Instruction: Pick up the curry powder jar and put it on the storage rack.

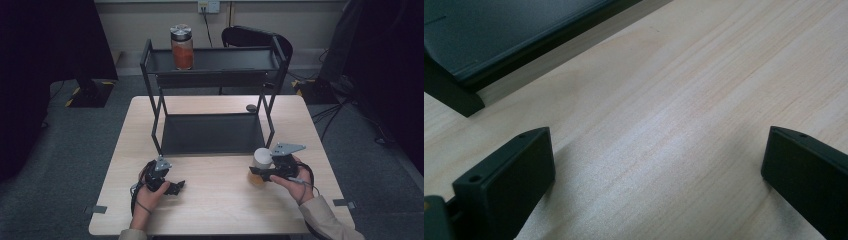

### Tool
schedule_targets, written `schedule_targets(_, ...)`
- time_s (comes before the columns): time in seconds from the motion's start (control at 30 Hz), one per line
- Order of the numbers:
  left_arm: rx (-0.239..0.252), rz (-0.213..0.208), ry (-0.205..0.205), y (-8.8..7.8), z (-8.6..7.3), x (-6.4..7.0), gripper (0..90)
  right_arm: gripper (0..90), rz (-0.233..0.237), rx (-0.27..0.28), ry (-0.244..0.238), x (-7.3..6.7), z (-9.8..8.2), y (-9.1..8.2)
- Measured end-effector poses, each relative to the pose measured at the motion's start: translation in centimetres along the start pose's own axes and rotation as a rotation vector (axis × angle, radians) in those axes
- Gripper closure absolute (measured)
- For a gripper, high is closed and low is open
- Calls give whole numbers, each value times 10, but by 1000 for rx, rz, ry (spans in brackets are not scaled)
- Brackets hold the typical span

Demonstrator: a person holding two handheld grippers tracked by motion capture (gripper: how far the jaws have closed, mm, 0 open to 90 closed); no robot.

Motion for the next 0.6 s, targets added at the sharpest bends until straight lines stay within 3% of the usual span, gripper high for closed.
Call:
schedule_targets(0.27, 0, 0, 0, 0, 0, 0, 0, 342, 5, -14, -3, 1, 16, 5)
schedule_targets(0.6, 0, 0, 0, 0, 0, 0, 0, 342, 51, -23, -10, 7, 46, 13)
Point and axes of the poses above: each handheld gripper's, and its own axes: y roughly forward along the jaws, z roughly out of its top, x roughly to its right, the point moved 4 cm from there along y, roughly forward along the jaws, and after that the axes turned 3 degrees about -z, right-handed, at the moved point
